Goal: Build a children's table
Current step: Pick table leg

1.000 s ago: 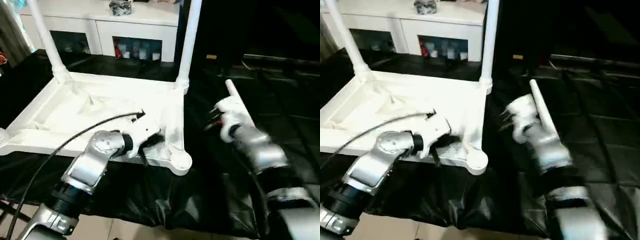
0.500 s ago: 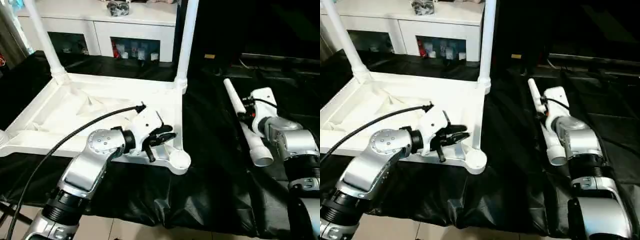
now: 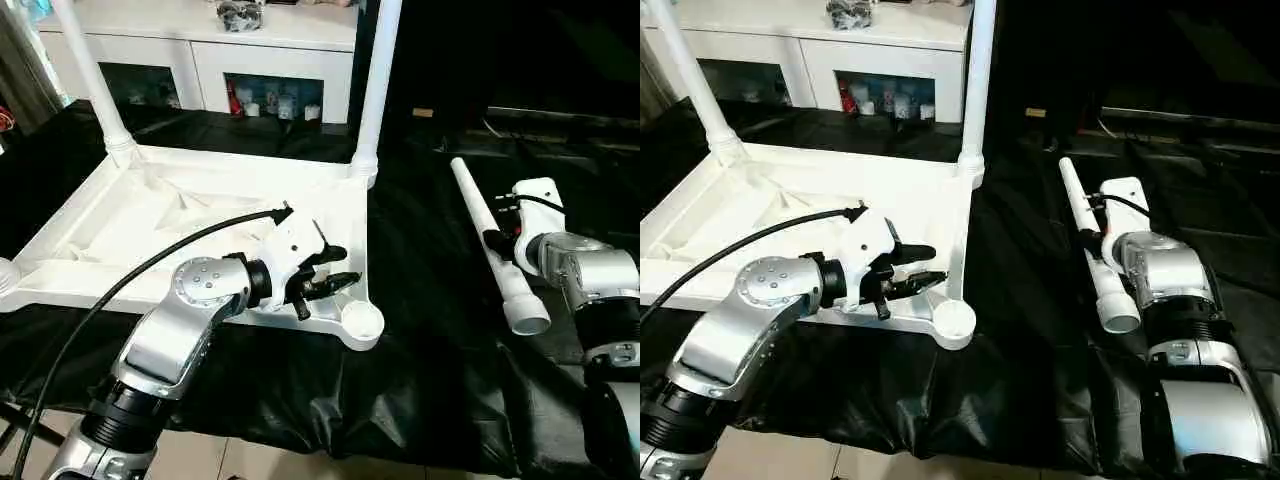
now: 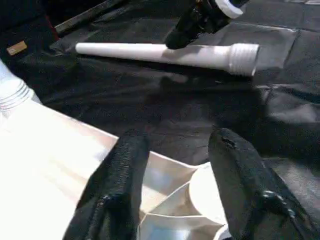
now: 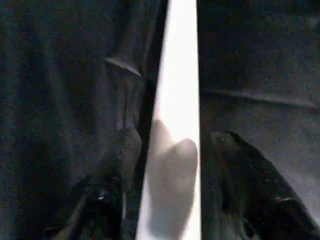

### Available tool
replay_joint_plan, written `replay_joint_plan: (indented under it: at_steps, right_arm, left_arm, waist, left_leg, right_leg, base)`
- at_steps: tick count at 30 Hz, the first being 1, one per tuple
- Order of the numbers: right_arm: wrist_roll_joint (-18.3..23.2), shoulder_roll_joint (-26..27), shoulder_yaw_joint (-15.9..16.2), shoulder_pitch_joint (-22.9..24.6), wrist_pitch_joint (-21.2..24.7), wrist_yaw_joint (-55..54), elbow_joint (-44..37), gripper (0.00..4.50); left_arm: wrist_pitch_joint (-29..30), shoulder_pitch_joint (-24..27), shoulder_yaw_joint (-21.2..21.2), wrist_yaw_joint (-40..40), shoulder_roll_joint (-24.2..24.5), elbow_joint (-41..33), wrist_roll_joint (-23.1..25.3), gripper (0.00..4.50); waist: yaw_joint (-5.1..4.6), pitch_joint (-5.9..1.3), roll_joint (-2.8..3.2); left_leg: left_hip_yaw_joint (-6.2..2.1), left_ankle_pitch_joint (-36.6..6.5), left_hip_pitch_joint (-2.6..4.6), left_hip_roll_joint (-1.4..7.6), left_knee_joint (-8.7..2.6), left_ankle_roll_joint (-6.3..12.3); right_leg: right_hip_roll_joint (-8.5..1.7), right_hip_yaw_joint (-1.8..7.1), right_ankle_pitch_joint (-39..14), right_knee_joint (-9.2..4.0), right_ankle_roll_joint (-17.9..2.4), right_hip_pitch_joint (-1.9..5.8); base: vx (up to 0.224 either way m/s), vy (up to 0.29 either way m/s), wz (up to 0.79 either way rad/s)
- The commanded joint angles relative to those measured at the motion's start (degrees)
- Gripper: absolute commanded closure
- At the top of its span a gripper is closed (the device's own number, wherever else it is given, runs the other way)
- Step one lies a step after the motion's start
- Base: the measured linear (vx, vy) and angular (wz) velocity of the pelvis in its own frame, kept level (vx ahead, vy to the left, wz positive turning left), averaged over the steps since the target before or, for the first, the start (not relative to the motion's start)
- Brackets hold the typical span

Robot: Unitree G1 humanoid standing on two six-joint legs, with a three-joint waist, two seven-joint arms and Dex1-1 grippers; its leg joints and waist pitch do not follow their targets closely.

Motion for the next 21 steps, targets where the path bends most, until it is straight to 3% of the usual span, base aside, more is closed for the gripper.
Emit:
replay_joint_plan:
  at_steps: [1,9,15,21]
  right_arm:
    - [-0.66,-1.04,0.54,-1.06,3.13,1.12,2.01,1.71]
    - [0.46,-1.45,0.49,-2.02,6.91,4.22,8.51,1.71]
    - [0.39,-1.82,0.54,-1.87,6.95,5.03,10.50,2.34]
    - [0.62,-2.10,-0.39,-2.73,5.84,4.34,12.42,2.59]
  left_arm:
    - [0.22,0.26,-0.44,-0.31,1.01,-1.17,0.27,1.85]
    - [2.16,0.29,-0.75,-2.07,2.02,-2.98,-1.56,1.85]
    - [4.43,0.59,-0.82,-4.67,3.66,-4.85,-3.96,1.81]
    - [4.96,0.31,-0.37,-5.18,4.35,-4.99,-4.62,1.81]
  waist:
    - [0.03,-3.98,-0.60]
    - [0.15,-4.11,-0.62]
    - [0.31,-4.01,-0.58]
    - [0.22,-3.96,-0.54]
  left_leg:
    - [-0.84,-11.42,0.58,1.67,-3.23,0.99]
    - [-0.87,-10.70,0.53,1.83,-3.15,0.74]
    - [-0.85,-11.10,0.61,1.88,-3.14,0.54]
    - [-0.85,-11.88,0.63,1.83,-3.12,0.16]
  right_leg:
    - [-3.45,2.78,-18.87,-4.27,-9.76,2.96]
    - [-3.63,2.78,-17.77,-3.95,-10.54,3.05]
    - [-3.61,2.75,-18.84,-4.00,-10.44,2.92]
    - [-3.61,2.71,-19.51,-4.11,-10.48,2.86]
  base:
    - [0.000,0.000,0.00]
    - [0.000,0.000,0.00]
    - [0.000,0.000,0.00]
    - [0.000,0.000,0.00]
